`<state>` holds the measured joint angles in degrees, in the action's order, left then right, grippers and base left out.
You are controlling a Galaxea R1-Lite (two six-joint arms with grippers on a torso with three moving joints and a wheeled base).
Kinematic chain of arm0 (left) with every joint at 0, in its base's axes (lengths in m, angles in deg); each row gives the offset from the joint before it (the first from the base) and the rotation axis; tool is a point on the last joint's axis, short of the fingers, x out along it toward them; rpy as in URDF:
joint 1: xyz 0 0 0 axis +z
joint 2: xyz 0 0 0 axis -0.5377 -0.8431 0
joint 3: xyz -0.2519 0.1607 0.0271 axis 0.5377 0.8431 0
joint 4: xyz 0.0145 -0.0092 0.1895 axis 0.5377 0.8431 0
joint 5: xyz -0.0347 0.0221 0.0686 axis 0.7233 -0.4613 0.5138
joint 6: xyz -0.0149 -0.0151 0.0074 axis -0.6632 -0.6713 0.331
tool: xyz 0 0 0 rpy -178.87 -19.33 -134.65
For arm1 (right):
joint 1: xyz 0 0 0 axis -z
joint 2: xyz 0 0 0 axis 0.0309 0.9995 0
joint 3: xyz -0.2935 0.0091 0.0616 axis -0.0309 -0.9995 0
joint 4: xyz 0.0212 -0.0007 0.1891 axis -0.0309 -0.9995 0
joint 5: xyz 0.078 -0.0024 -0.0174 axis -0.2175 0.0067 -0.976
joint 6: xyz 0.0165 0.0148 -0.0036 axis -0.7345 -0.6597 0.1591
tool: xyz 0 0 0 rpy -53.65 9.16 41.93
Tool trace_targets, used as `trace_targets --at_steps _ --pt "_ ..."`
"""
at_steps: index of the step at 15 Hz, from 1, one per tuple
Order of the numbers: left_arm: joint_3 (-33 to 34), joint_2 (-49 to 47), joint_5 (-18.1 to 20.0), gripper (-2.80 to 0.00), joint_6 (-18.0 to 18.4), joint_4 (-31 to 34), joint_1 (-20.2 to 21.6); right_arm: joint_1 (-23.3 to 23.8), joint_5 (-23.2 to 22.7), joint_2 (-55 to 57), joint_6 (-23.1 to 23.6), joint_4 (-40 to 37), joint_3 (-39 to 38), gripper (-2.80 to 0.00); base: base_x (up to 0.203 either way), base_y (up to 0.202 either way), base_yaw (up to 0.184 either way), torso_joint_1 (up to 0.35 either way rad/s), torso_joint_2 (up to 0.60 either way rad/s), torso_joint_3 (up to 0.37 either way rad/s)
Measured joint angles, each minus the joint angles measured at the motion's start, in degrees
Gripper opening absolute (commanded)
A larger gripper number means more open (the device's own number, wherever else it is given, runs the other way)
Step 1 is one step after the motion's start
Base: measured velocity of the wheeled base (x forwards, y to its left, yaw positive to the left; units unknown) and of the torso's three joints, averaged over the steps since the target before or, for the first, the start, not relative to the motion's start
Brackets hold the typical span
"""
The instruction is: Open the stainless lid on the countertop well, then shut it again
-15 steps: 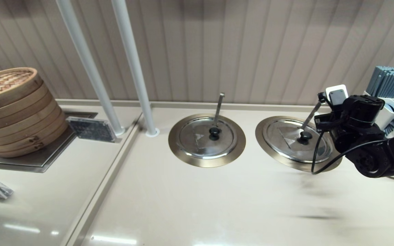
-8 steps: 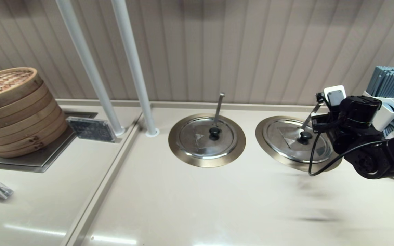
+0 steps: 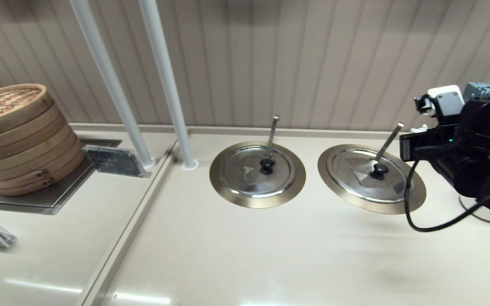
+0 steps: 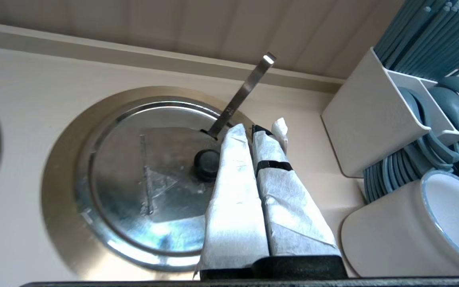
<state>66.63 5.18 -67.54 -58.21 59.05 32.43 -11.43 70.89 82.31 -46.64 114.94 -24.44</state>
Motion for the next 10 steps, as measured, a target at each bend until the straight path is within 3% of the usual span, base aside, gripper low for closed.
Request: trace_targets --at_steps 5,7,10 --pt "0.00 0.00 0.02 -2.80 0.00 0.00 0.00 -11.68 -0.04 -25.90 -8.37 -22.69 -10.83 -2.80 0.000 0.000 0.000 0.000 0.00 0.000" --pt "0.00 0.00 -0.01 -2.80 0.00 0.00 0.00 -11.60 0.09 -36.02 -9.22 -27.84 -17.03 -2.80 0.000 0.000 0.000 0.000 0.00 0.000" --pt "0.00 0.00 0.00 -2.80 0.00 -0.01 0.00 -6.16 0.27 -51.98 -6.42 -34.02 -21.81 -2.80 0.000 0.000 0.000 0.000 0.00 0.000"
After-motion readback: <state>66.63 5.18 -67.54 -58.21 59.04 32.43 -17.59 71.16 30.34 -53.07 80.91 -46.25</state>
